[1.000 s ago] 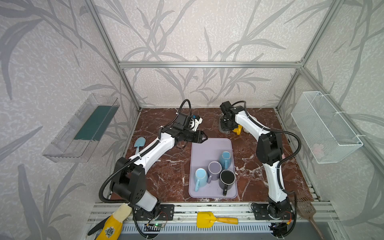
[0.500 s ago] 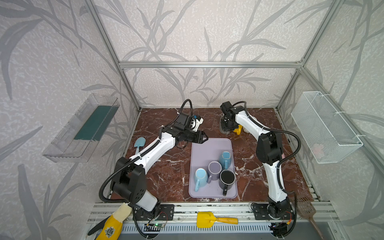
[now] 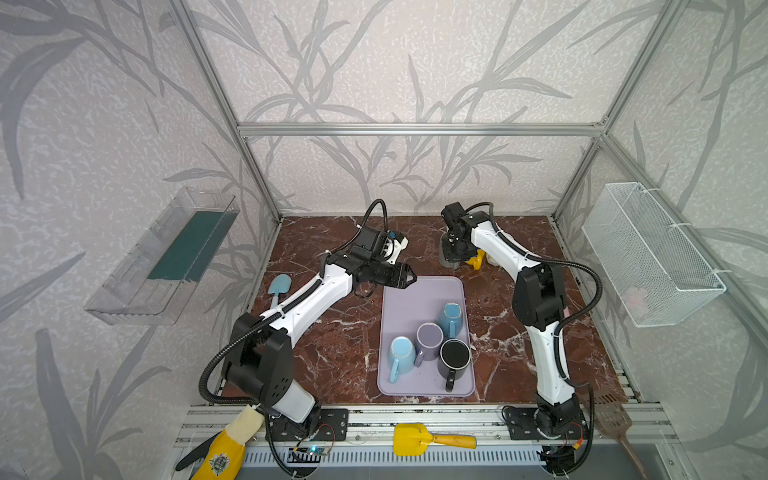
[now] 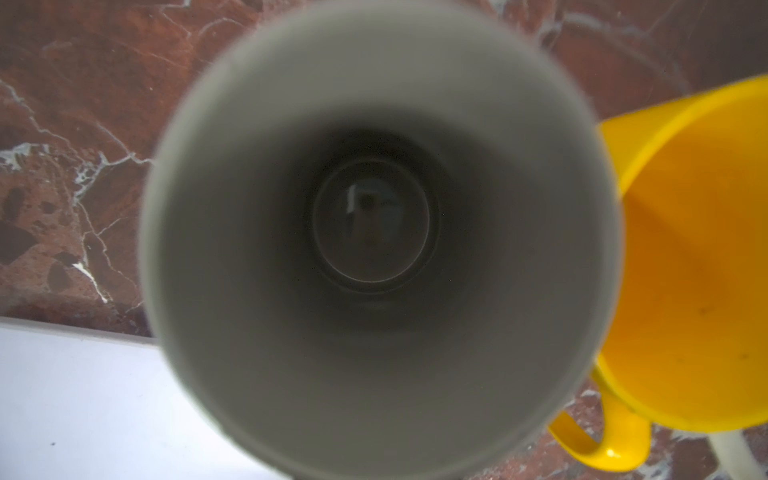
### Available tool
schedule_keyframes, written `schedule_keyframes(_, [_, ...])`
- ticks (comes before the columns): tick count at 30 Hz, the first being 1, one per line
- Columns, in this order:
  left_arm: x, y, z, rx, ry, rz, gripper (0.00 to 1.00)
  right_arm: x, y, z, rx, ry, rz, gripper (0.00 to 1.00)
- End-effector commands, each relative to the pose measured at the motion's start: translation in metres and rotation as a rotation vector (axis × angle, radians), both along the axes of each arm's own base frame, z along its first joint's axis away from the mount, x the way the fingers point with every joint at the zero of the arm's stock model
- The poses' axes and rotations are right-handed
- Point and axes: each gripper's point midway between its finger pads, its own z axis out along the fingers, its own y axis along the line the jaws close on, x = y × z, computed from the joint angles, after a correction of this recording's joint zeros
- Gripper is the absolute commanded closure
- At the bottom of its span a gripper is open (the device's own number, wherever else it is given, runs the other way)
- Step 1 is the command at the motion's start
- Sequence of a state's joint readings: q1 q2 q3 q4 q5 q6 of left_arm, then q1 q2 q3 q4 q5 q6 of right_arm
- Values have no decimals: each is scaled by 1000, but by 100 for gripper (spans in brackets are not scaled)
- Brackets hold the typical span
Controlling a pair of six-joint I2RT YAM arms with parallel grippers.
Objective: Turn the mug right side up
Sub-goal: 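Lower the grey mug onto the table and open the right gripper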
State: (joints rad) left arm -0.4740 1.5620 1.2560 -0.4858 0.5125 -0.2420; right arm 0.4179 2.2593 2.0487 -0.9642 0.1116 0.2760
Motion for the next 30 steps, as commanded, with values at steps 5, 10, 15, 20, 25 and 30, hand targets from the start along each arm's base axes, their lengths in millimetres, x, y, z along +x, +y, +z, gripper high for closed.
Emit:
schedule_keyframes(5, [1,-1,3,30,-21,-15,46,9,1,22,31,-64,-10,70])
schedule_keyframes(10, [0,-1,4,36,-24,-15,45,7,0,27,35,-73,-9,68])
schedule_keyframes(15, [0,-1,4,42,-27,-17,45,5,-2,34,44,-89,-10,64])
schedule_keyframes(20, [0,-2,3,48,-28,-17,45,2,-3,43,74,-107,-6,61])
schedule_keyframes(25, [0,-2,2,57,-33,-19,47,-4,-3,57,102,-136,2,60])
schedule_keyframes(30, [-1,-3,0,64,-31,-21,47,-14,1,70,151,-164,26,56])
